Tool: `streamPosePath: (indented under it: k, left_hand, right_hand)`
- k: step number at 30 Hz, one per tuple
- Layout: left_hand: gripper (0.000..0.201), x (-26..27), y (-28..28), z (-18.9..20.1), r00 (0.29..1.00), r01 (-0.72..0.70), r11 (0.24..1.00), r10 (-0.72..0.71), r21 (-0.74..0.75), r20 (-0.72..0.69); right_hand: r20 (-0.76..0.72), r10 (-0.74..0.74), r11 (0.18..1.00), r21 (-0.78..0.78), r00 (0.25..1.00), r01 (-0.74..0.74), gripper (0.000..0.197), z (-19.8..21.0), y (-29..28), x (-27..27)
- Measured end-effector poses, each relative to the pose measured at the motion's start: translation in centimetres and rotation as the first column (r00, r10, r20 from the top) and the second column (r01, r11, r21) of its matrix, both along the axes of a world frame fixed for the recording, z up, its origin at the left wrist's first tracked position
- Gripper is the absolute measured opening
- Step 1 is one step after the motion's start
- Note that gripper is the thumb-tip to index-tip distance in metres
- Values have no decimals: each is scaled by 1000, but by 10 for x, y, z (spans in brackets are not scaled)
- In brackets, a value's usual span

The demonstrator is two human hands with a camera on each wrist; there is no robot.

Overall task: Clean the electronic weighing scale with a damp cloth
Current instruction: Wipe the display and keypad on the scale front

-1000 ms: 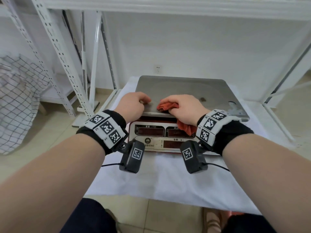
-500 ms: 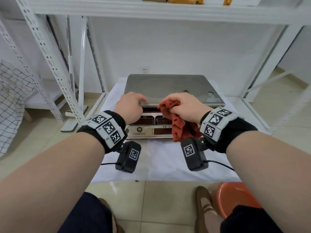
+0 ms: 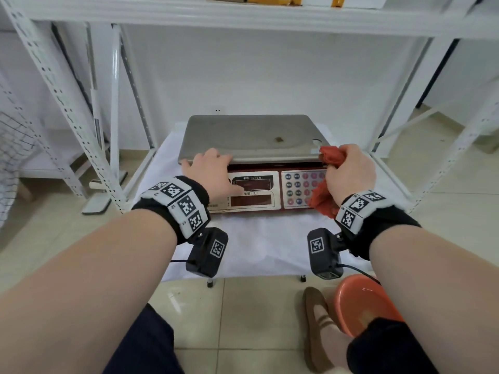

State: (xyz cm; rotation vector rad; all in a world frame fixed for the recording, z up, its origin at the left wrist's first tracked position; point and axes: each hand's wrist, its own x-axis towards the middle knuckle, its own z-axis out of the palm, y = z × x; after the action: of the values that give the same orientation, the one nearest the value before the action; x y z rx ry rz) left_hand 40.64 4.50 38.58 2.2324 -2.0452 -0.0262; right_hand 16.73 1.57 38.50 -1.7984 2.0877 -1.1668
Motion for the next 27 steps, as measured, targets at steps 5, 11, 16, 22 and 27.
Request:
streamPosePath:
  k: [5,11,16,22,27]
  left_hand:
    - [101,-2,5,-9,997,16,1000,-16,8,80]
    - [105,-3,4,-16,994,23,999,-19,-38,103]
    - [81,-4,4,-16,996,8,997,-1,-78,91]
    - [41,-16,3,-7,942,232,904,-302,-360,-150]
    - [51,-19,12,10,816,259,874,-426,-412,-391]
  right_hand:
    - [5,-80,997,25,997,80,32,-15,-11,2]
    - [86,-14,995,102,996,5,43,-31,-12,17]
    - [4,11,994,105,1000,-11,40,-31,-12,21]
    - [21,194,976,97,981,-195,29,-8,-3,37]
    - [385,514,796,117,766,-594,25,1,12,62]
